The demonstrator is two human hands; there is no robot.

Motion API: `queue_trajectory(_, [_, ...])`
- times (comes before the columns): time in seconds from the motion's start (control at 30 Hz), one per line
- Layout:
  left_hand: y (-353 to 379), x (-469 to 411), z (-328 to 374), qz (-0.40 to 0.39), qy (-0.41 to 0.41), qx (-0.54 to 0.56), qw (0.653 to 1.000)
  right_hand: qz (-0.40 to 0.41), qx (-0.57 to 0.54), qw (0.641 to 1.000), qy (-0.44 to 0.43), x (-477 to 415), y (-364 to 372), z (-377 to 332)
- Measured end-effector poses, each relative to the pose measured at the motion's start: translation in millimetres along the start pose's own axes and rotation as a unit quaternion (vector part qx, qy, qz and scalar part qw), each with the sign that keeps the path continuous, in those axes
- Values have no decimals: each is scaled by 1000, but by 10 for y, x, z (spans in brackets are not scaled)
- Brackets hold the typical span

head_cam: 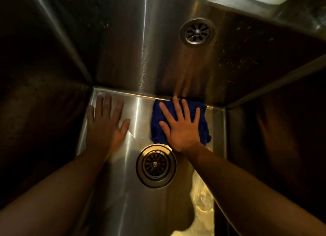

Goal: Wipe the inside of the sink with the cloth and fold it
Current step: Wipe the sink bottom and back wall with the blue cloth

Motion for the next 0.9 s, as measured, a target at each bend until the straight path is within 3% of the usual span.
queue_trajectory(0.3, [-15, 16, 1, 39, 7, 3, 999, 29, 8, 999, -11, 68, 77, 253])
queue_trajectory(0.47, [-4, 7, 4, 45, 1, 16, 999, 37, -12, 997, 59, 322, 111, 905])
queue_trajectory(0.73, [-6, 3, 12, 34, -7, 31, 999, 48, -17, 994, 96, 702, 278, 633])
queue_trajectory(0.9, [0, 4, 9, 36, -11, 43, 998, 11, 1, 999, 44, 1584, 660, 263])
Point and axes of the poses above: each hand's wrist, its own x-axis away from the middle knuckle, its own y-axis out of the palm, z = x × y, the point moved 1 cm from there along -x, towards the middle knuckle, and after that the axes turned 9 degrees about -z, right-handed, at the moved point
